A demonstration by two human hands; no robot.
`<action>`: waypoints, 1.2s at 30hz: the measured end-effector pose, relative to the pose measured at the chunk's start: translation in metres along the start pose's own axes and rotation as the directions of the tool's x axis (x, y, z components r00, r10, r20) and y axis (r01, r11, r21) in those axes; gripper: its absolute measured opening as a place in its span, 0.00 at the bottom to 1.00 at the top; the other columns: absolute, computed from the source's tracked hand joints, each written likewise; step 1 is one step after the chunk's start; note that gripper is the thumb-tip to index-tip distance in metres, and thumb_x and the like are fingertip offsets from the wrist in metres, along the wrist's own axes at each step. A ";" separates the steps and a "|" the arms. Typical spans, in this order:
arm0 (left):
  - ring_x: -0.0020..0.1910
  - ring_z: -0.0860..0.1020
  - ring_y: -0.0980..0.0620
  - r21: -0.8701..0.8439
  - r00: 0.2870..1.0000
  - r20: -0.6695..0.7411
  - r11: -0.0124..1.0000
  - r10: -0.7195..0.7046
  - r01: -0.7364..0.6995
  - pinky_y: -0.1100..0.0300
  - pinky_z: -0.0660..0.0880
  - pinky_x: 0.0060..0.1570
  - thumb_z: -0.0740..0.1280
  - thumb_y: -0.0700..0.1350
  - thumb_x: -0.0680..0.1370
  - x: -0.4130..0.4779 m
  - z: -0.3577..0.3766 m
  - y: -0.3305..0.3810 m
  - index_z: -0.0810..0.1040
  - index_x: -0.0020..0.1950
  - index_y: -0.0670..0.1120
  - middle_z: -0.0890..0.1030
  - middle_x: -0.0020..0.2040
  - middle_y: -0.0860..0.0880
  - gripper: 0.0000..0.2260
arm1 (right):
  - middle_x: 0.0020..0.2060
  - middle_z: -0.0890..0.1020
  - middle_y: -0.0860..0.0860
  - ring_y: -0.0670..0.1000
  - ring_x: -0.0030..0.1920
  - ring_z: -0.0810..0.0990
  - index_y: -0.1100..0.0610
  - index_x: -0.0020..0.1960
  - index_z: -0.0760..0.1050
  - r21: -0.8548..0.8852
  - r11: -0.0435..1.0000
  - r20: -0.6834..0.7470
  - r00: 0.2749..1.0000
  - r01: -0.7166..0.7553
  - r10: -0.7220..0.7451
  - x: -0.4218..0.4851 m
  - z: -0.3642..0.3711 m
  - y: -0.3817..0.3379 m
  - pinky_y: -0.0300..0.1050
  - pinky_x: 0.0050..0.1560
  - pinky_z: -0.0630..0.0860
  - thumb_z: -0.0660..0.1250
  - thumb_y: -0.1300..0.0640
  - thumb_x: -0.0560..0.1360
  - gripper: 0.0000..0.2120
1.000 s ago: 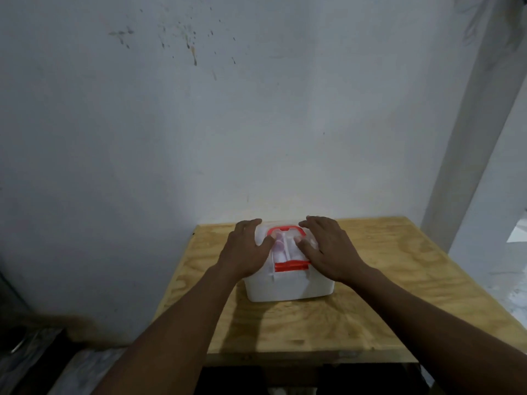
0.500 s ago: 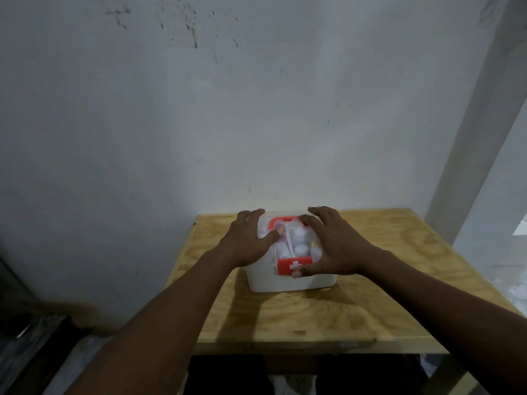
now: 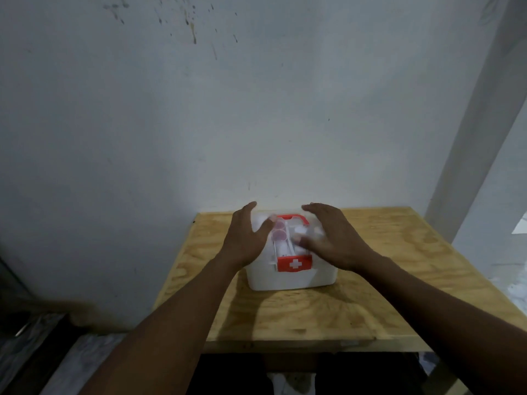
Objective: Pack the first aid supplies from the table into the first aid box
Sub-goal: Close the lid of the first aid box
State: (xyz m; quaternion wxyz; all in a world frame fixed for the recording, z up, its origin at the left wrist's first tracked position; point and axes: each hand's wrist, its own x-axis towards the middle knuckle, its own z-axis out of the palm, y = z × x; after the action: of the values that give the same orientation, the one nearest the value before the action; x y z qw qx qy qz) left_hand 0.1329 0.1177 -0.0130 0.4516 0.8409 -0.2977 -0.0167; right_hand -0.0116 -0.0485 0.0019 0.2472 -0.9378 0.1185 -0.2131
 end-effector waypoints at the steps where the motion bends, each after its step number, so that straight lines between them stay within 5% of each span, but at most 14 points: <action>1: 0.74 0.67 0.44 -0.136 0.996 -0.041 0.988 -0.077 0.071 0.47 0.68 0.71 0.62 0.61 0.80 -0.001 0.002 0.000 0.62 0.78 0.52 0.65 0.78 0.47 0.29 | 0.73 0.68 0.48 0.50 0.72 0.65 0.48 0.74 0.64 0.139 0.988 -0.072 0.994 -0.067 0.078 -0.001 0.004 0.000 0.52 0.71 0.64 0.57 0.24 0.68 0.42; 4: 0.71 0.71 0.43 -0.475 0.951 -0.067 0.848 -0.301 0.235 0.45 0.70 0.70 0.62 0.58 0.81 -0.008 0.007 -0.001 0.66 0.77 0.50 0.69 0.76 0.46 0.26 | 0.73 0.69 0.49 0.51 0.72 0.68 0.50 0.74 0.64 0.390 0.899 -0.206 0.932 -0.202 0.299 -0.007 0.019 0.002 0.47 0.67 0.64 0.56 0.31 0.74 0.35; 10: 0.58 0.79 0.43 -0.657 0.894 -0.048 0.688 -0.445 0.307 0.47 0.79 0.57 0.65 0.49 0.80 -0.018 0.016 -0.004 0.73 0.71 0.49 0.78 0.65 0.45 0.19 | 0.66 0.77 0.51 0.53 0.64 0.76 0.52 0.70 0.69 0.581 0.760 -0.260 0.818 -0.292 0.514 -0.006 0.034 0.005 0.52 0.63 0.74 0.63 0.47 0.78 0.22; 14: 0.52 0.80 0.45 -0.666 0.892 -0.049 0.681 -0.450 0.306 0.54 0.80 0.45 0.64 0.46 0.80 -0.016 0.015 -0.001 0.74 0.69 0.48 0.79 0.60 0.45 0.17 | 0.65 0.78 0.51 0.53 0.63 0.76 0.52 0.70 0.71 0.613 0.727 -0.246 0.800 -0.309 0.548 -0.001 0.035 0.005 0.56 0.65 0.75 0.65 0.48 0.76 0.23; 31: 0.52 0.79 0.46 -0.613 0.934 0.019 0.734 -0.357 0.293 0.45 0.79 0.58 0.63 0.45 0.79 0.059 0.052 0.040 0.75 0.48 0.55 0.80 0.51 0.51 0.04 | 0.70 0.74 0.52 0.54 0.70 0.72 0.53 0.71 0.71 0.496 0.815 -0.354 0.787 -0.300 0.505 0.056 -0.006 0.053 0.53 0.69 0.68 0.64 0.51 0.79 0.21; 36: 0.55 0.77 0.47 -0.582 0.928 0.030 0.749 -0.370 0.317 0.48 0.77 0.59 0.63 0.46 0.80 0.078 0.069 0.028 0.73 0.62 0.53 0.78 0.59 0.50 0.11 | 0.70 0.75 0.52 0.54 0.69 0.73 0.53 0.70 0.71 0.460 0.829 -0.359 0.787 -0.319 0.502 0.066 0.007 0.073 0.52 0.68 0.69 0.64 0.51 0.79 0.20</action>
State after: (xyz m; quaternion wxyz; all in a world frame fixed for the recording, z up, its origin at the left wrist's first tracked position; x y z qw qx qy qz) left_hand 0.1628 0.0140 -0.0136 0.6866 0.7041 -0.0985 -0.1520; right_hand 0.0413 -0.1293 -0.0191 0.4268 -0.7437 0.3363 -0.3896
